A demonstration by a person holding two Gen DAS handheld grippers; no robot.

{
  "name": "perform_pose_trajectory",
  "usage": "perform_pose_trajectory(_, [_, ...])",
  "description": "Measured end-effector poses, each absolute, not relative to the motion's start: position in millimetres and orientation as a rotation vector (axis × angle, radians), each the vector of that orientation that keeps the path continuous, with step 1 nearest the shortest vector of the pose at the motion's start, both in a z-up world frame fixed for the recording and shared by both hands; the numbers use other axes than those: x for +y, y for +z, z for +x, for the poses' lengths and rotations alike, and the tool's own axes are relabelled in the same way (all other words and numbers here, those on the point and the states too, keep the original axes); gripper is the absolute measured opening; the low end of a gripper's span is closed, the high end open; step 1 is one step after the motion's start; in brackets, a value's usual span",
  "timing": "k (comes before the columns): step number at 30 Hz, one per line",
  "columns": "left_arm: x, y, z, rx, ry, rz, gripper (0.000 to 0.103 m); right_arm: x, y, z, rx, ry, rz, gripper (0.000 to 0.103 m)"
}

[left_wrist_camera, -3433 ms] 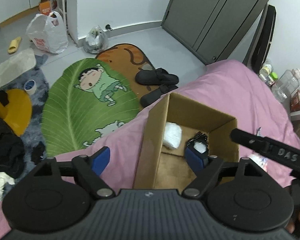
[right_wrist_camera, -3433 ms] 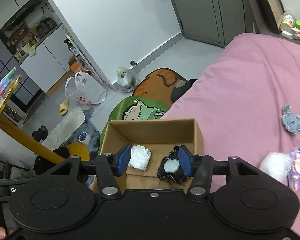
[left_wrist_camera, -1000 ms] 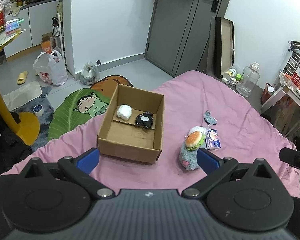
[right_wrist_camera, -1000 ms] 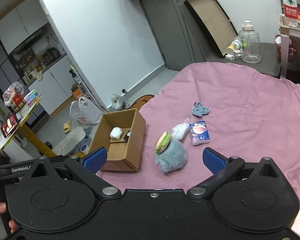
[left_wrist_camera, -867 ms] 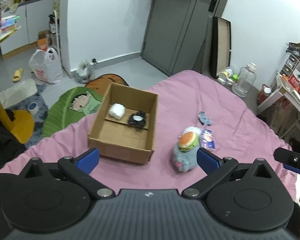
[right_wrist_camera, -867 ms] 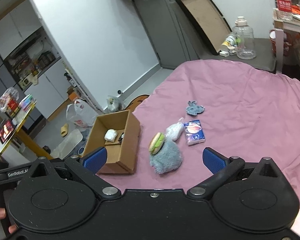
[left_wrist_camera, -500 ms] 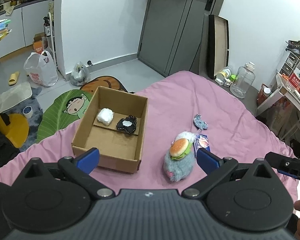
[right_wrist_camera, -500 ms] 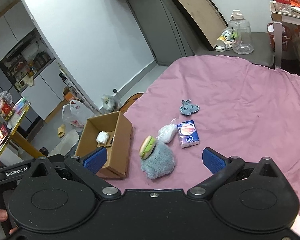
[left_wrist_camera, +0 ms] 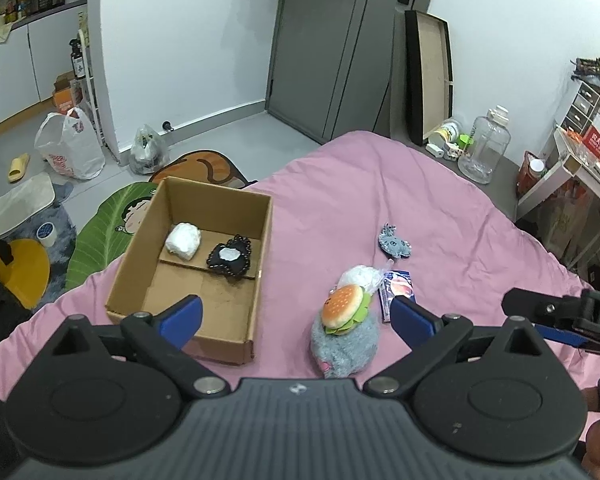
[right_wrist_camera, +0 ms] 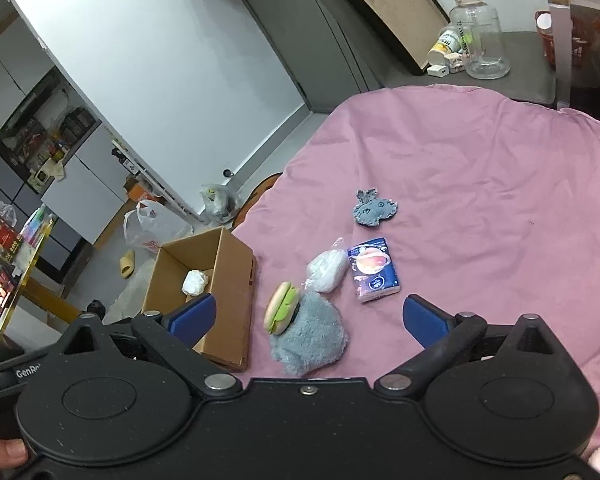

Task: Organize soft objects
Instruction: 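Move the left tool to the burger plush and close its gripper on it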

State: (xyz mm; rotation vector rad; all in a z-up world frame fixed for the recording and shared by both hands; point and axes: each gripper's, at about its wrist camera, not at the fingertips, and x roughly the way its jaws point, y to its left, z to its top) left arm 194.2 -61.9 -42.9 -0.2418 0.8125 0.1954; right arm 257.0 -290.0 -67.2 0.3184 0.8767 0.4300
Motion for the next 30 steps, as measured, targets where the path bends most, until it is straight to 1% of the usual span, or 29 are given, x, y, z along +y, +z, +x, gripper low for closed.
perform_pose_trajectory(12, [-76.1, -55.5, 222.2, 0.836, 0.195, -0.23, 0.1, -285.1, -77.7, 297.5, 0.916, 0.452, 0.324, 0.1])
perform_pose_trajectory(14, [-78.0, -58.9, 227.8, 0.848, 0.187, -0.239, 0.099, -285.8, -84.9, 303.8, 0.92, 0.45, 0.336, 0.1])
perform_pose_trajectory(17, [-82.8, -64.4, 236.8, 0.858, 0.172, -0.234, 0.096, -288.3, -105.4, 312.2, 0.941, 0.44, 0.379, 0.1])
perform_pose_trajectory(20, [-89.2, -72.8, 246.5, 0.874, 0.162, -0.228, 0.094, -289.7, -122.5, 319.6, 0.964, 0.449, 0.392, 0.092])
perform_pose_trajectory(24, [-96.5, -87.2, 259.5, 0.903, 0.145, -0.239, 0.09, -296.3, -138.1, 331.5, 0.991, 0.439, 0.439, 0.088])
perform_pose_trajectory(30, [-109.9, -114.1, 279.2, 0.96, 0.135, -0.215, 0.083, -305.0, -158.7, 346.5, 1.036, 0.435, 0.479, 0.085])
